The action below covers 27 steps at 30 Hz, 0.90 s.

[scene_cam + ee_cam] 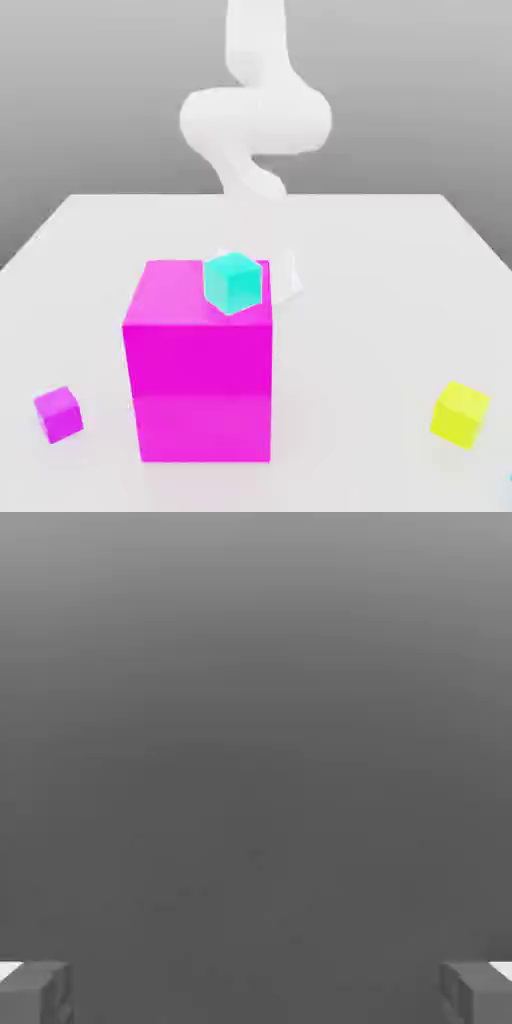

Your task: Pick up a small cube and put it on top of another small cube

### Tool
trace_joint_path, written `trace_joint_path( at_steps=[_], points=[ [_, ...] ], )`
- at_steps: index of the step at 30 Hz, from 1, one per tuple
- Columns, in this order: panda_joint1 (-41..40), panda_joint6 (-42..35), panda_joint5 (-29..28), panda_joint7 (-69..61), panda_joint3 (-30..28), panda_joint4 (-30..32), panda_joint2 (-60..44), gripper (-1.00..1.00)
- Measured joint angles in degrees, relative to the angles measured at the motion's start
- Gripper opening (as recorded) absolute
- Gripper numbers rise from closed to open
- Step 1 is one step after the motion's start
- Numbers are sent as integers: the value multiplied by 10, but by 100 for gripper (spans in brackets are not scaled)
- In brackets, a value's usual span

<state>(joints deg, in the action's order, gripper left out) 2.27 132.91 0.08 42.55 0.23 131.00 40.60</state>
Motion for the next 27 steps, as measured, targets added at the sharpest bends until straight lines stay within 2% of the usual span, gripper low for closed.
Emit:
trace_joint_path(
  at_steps=[16,27],
  points=[
    [119,73,1,-208,44,-50,-336,0],
    [191,121,-47,-316,86,-84,-566,0]
  ],
)
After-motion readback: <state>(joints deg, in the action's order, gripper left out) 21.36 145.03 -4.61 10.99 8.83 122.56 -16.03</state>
